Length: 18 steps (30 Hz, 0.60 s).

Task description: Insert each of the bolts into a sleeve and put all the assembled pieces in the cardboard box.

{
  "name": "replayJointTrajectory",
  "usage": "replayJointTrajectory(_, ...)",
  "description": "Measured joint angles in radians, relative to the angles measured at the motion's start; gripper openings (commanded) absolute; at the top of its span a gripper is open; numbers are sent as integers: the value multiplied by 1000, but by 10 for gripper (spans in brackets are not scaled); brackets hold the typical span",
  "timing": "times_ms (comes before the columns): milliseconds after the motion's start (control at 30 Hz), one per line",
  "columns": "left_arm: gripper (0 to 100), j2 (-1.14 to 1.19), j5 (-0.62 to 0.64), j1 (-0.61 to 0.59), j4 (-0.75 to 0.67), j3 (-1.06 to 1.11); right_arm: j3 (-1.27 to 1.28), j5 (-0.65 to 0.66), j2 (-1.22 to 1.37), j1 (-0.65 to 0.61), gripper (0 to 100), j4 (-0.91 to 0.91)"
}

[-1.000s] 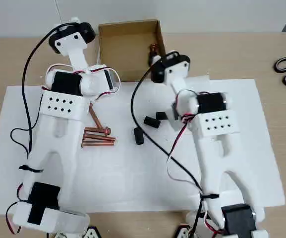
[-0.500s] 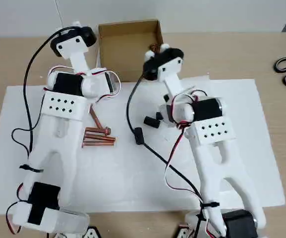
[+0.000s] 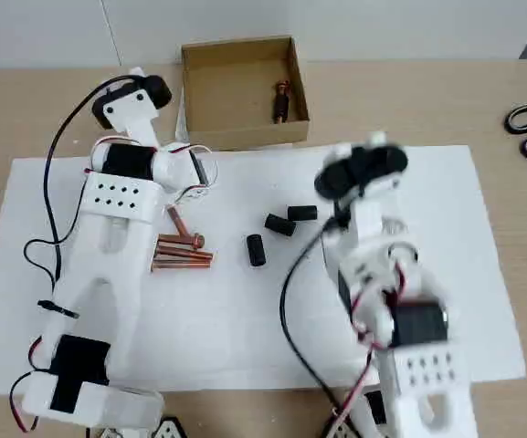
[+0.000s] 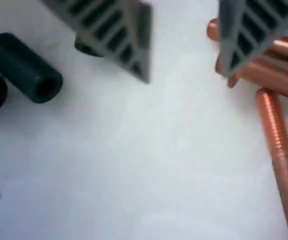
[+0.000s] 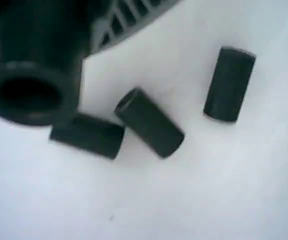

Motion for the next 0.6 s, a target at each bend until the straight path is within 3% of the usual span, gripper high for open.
replayJointTrajectory(267,63,9,25,-28,-166,8,210,-26,-321,9,4,-9)
replayJointTrajectory(367,124,86,25,-35,-196,8,215,-78,-367,40,4,-9)
replayJointTrajectory(600,130,302,25,-61,-199,-37,215,-117,-385,147,4,-9)
